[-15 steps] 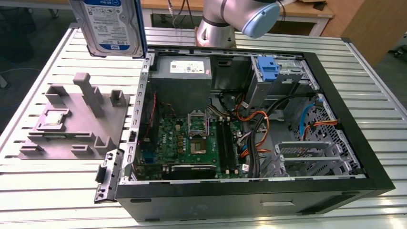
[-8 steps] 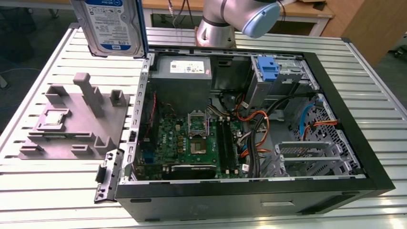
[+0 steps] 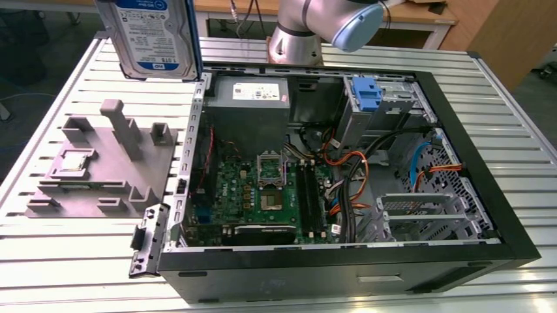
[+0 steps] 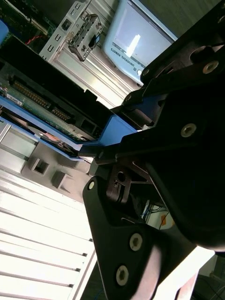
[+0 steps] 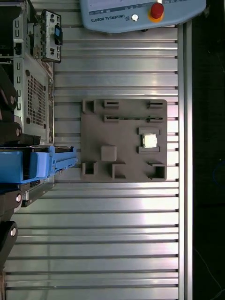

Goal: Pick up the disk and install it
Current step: 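Pick up the disk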

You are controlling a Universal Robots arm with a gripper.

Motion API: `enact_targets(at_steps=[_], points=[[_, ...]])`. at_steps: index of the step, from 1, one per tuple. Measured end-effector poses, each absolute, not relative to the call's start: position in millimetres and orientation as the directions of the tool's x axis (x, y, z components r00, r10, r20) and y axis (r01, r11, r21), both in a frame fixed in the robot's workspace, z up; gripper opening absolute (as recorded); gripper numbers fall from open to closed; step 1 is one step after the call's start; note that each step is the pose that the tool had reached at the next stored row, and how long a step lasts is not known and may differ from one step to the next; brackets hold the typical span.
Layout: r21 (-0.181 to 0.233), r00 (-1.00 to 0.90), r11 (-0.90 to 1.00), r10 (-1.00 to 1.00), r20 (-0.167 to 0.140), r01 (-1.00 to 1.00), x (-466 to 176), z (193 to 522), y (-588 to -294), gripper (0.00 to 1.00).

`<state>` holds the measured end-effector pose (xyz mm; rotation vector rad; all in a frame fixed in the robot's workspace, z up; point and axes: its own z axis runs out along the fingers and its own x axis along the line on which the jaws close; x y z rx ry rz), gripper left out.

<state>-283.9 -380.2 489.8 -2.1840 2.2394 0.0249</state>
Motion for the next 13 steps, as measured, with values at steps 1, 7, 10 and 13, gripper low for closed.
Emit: enact_targets(at_steps=[1,7,10,13], points=[[0.002,-0.025,0.025,-0.999,-0.02,-1.0,-284.0,489.8,-380.9,0.36],[0.002,-0.025,0.025,-0.999,-0.02,-1.0,-282.9,489.8,-382.3,0.36],[0.002,-0.025,0.025,-0.999,-0.02,-1.0,-281.4,489.8,-382.3,0.36],[0.002,-0.025,0.025,-0.999,-0.02,-1.0,-278.9,489.8,-382.3,0.36]])
